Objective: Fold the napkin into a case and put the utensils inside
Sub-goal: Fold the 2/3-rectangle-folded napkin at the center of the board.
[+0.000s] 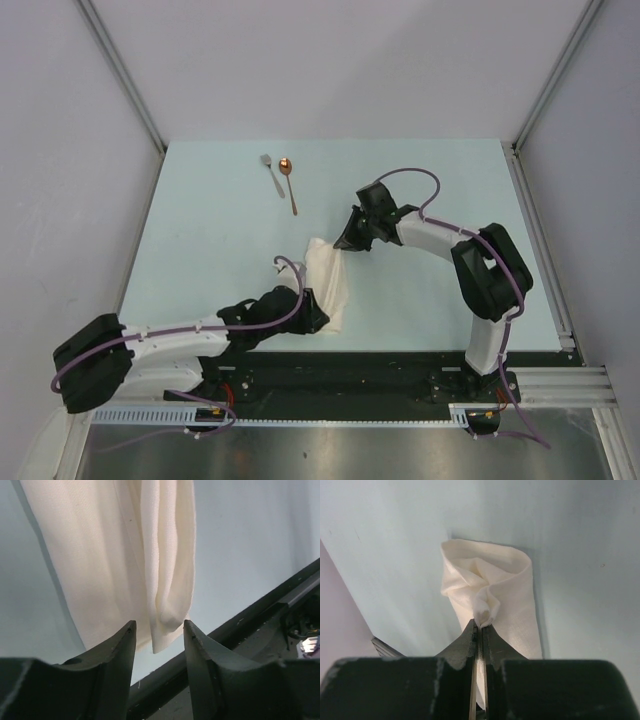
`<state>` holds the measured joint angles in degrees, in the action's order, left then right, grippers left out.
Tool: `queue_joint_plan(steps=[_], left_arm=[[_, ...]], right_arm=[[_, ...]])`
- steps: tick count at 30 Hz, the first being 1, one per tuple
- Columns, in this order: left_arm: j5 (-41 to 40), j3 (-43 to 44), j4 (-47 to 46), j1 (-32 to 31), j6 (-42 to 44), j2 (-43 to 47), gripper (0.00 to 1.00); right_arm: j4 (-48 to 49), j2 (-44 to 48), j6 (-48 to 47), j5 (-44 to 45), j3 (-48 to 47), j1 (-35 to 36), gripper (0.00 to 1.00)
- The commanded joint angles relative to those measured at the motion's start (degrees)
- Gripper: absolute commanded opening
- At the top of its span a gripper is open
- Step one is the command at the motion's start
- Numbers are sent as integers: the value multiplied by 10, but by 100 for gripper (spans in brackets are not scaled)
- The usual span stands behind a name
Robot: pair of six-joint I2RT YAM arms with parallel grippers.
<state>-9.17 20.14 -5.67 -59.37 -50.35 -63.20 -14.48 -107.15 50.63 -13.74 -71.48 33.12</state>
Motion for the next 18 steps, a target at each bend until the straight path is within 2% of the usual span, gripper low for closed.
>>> queue_joint_plan(steps=[1, 5, 7, 8, 9, 10, 13, 15, 18], left_arm=[[12, 5, 3, 8, 31, 59, 51], [-27, 41, 52, 22, 51, 126, 55], [-46, 77, 82, 50, 50, 127, 53], [-52, 89, 95, 64, 45, 108, 51], [-49, 110, 99, 81, 45, 90, 41], [-46, 122, 101, 118, 43, 71, 36], [-1, 153, 59, 177, 44, -30, 23], [10, 185, 22, 189, 53, -111, 16], [16, 227, -6, 198, 74, -175, 13]], right_arm=[[43, 20, 47, 19, -1, 10, 0], [33, 21, 46, 21, -2, 9, 0], [32, 25, 48, 23, 0, 9, 0], [31, 25, 49, 27, 1, 8, 0], [30, 26, 51, 27, -1, 8, 0], [29, 26, 52, 29, -1, 9, 0], [26, 28, 56, 33, 1, 9, 0], [25, 29, 57, 34, 3, 9, 0], [21, 34, 53, 37, 4, 9, 0]])
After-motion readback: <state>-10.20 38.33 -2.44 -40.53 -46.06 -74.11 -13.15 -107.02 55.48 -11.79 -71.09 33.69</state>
